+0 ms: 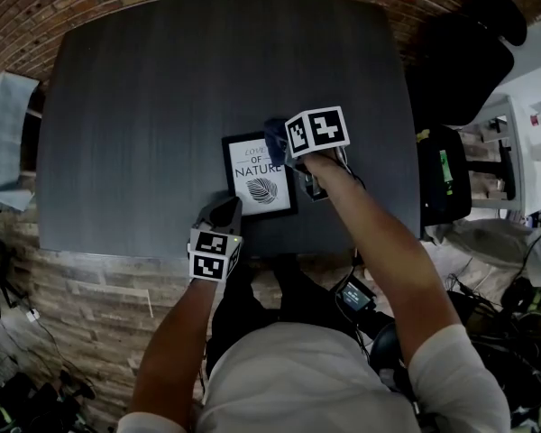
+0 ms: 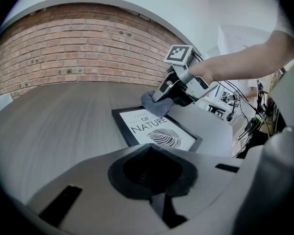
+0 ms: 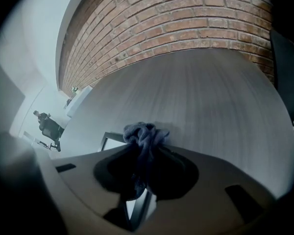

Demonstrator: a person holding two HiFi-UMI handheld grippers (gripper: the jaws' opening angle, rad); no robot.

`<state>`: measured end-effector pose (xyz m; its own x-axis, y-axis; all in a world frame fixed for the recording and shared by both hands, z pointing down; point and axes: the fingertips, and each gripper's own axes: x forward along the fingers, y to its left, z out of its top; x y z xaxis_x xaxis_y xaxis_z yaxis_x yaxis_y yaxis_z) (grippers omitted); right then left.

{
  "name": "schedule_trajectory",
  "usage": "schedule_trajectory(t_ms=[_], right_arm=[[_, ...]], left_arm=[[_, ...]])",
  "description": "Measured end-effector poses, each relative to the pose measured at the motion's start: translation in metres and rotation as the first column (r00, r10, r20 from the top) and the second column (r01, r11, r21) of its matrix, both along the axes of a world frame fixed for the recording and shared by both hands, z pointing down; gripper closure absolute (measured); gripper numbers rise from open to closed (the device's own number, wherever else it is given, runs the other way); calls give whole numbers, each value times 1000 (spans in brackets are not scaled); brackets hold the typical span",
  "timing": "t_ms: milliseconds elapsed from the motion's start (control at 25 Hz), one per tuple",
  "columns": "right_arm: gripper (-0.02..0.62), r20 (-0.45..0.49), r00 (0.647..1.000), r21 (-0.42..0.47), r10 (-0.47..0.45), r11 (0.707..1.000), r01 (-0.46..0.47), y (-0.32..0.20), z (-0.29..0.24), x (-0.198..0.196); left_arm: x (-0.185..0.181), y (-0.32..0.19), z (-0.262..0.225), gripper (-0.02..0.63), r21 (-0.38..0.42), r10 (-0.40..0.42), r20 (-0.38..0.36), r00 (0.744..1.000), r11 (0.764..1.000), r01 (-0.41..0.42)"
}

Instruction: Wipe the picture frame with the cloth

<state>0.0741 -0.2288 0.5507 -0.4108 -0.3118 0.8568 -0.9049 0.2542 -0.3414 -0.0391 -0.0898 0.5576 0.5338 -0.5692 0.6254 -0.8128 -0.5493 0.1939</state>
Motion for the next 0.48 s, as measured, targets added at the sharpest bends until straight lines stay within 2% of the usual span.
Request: schedule_trajectory(t_ms=[320,480], right_arm=[[485,-88,996,39,14,999,-11,-3,-7,32],[486,-164,986,76,26,997,-14,-4,-14,56]], left_arm=[[2,0,0,600,2,1,0,1000,1000,-1],[1,0,1,599,-43,-3,-38,999,999,1]])
